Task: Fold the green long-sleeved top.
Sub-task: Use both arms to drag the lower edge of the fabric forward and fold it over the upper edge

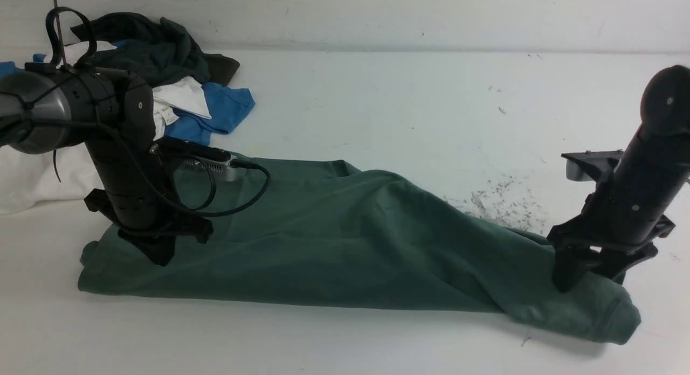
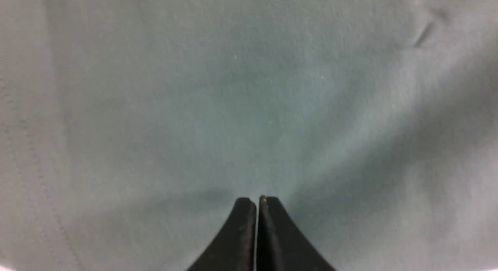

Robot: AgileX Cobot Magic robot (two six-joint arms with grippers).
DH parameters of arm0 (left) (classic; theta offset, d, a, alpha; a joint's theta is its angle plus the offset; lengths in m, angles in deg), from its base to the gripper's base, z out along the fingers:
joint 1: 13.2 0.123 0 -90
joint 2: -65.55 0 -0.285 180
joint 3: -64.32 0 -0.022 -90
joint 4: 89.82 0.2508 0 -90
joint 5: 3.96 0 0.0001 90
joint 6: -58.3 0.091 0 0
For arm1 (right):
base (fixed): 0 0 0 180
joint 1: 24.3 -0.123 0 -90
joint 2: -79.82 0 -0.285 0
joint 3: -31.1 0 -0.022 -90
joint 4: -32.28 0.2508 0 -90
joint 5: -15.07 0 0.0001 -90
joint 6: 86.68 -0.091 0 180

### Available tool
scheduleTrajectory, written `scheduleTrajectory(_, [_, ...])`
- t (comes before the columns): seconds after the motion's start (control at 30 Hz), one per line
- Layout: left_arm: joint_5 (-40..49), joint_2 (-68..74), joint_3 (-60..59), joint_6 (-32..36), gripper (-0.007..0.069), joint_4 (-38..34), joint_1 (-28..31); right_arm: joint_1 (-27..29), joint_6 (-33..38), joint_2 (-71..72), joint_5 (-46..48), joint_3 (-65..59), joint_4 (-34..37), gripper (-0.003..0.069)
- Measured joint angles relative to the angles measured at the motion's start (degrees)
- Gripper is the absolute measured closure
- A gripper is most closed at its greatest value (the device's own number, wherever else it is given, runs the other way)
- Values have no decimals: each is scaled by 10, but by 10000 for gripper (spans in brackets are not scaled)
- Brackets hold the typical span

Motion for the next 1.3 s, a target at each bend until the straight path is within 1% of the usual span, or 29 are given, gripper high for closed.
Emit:
scheduleTrajectory(0.07, [-1, 0, -1, 0, 629, 0, 0, 0, 8, 0, 1, 5, 1, 433])
scheduleTrajectory(0.1, [-3, 0, -2, 0, 629, 0, 0, 0, 9, 0, 1, 8, 1, 486])
scheduleTrajectory(0.13, [-5, 0, -2, 1, 629, 0, 0, 0, 9, 0, 1, 15, 1, 569])
scheduleTrajectory(0.17, [-5, 0, -2, 1, 629, 0, 0, 0, 9, 0, 1, 16, 1, 579])
scheduleTrajectory(0.2, [-8, 0, -3, 3, 629, 0, 0, 0, 9, 0, 1, 24, 1, 622])
scheduleTrajectory(0.23, [-10, 0, -3, 4, 629, 0, 0, 0, 9, 0, 1, 30, -2, 632])
scheduleTrajectory(0.37, [-15, 0, -3, 5, 629, 4, 0, 3, -4, 2, 1, 52, -12, 636])
scheduleTrajectory(0.5, [-16, 6, -3, 5, 629, 10, 0, 21, -13, 4, 2, 79, -13, 636])
scheduleTrajectory(0.53, [-16, 11, -3, 6, 629, 11, 0, 33, -14, 4, 2, 88, -11, 636])
scheduleTrajectory(0.57, [-16, 13, -3, 6, 629, 11, 0, 35, -14, 4, 2, 90, -9, 636])
scheduleTrajectory(0.77, [-16, 27, -4, 6, 629, 9, 0, 93, 9, -8, 5, 97, 37, 636])
scheduleTrajectory(0.9, [-17, 27, -4, 6, 629, 0, 0, 109, 11, -34, 6, 97, 40, 636])
scheduleTrajectory(1.0, [-17, 27, -4, 6, 629, 0, 0, 111, 8, -60, 6, 97, 23, 634])
scheduleTrajectory(1.07, [-17, 27, -4, 6, 629, 0, 0, 111, -4, -66, 6, 97, 16, 612])
scheduleTrajectory(1.13, [-17, 27, -4, 6, 629, 0, 0, 111, -15, -66, 6, 99, 12, 569])
scheduleTrajectory(1.17, [-17, 27, -4, 6, 629, 0, 0, 111, -23, -66, 7, 106, 5, 535])
scheduleTrajectory(1.2, [-17, 27, -4, 6, 629, 0, 0, 111, -27, -66, 8, 112, -1, 520])
scheduleTrajectory(1.23, [-17, 23, -4, 6, 629, 0, 0, 110, -62, -66, 11, 138, -20, 445])
scheduleTrajectory(1.3, [-16, 17, -4, 6, 629, 0, 0, 106, -94, -65, 11, 166, -36, 388])
